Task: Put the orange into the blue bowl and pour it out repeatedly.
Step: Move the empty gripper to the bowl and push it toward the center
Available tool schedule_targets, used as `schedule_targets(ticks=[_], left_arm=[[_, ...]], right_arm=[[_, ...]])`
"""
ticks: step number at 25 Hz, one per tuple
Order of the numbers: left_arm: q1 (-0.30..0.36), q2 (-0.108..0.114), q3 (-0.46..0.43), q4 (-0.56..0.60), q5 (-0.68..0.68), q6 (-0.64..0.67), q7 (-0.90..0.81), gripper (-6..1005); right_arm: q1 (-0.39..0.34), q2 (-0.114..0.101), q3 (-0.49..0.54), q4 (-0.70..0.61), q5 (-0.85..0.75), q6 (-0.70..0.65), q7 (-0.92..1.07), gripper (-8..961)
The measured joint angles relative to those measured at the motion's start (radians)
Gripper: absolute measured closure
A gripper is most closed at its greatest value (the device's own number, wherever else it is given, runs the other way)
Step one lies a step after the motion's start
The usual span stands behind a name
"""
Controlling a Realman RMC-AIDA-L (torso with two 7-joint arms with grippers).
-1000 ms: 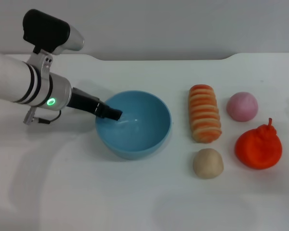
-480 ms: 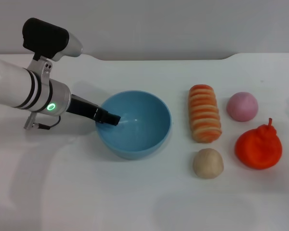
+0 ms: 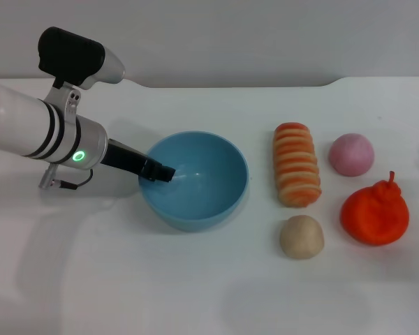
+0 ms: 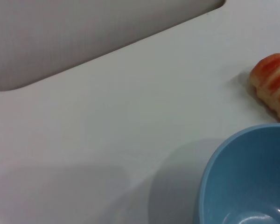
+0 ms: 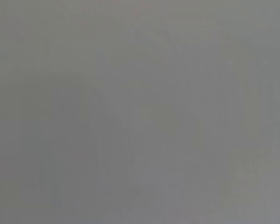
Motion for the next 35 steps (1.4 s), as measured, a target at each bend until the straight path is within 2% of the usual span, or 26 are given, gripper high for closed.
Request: schedule_targets(ticks=[6,11,16,22,28,32,35], left_arm=[[0.000,0.000,-0.001,0.001,0.000,0.006,-0.004,478],[0.000,0.000,-0.002,0.007,-0.006,-0.007,-0.010,649],[-0.019,0.004,-0.003,0.018,-0.010,-0.016,-0.007,918],[-0.050,0.008,-0.018,0.025,-0.003,0.010,-0.002,1000],[-0.056,0.011,-0.026,0.062,0.017,0.032,0.014,1000],[-0.083,0.017,-0.083,0.163,0.122,0.123,-0.008,1001],[-0.128,0.009,-0.158,0.188,0.222,0.201,-0.025,1001]], right_arm=[[-0.001,0.000,0.000,0.000,0.000,0.001,0.000,195],[-0.001,0.000,0.000,0.000,0.000,0.002,0.000,202],[0.001,-0.001,-0.009,0.000,-0.004,0.039,0.009,210],[0.008,-0.003,-0.012,0.000,-0.006,0.053,0.010,219],[0.005,-0.004,-0.012,-0.014,-0.009,0.043,0.043,228],[0.005,-0.009,-0.028,-0.105,-0.102,0.061,0.240,234],[-0.003,-0.012,-0.030,-0.260,-0.272,0.108,0.505,239]])
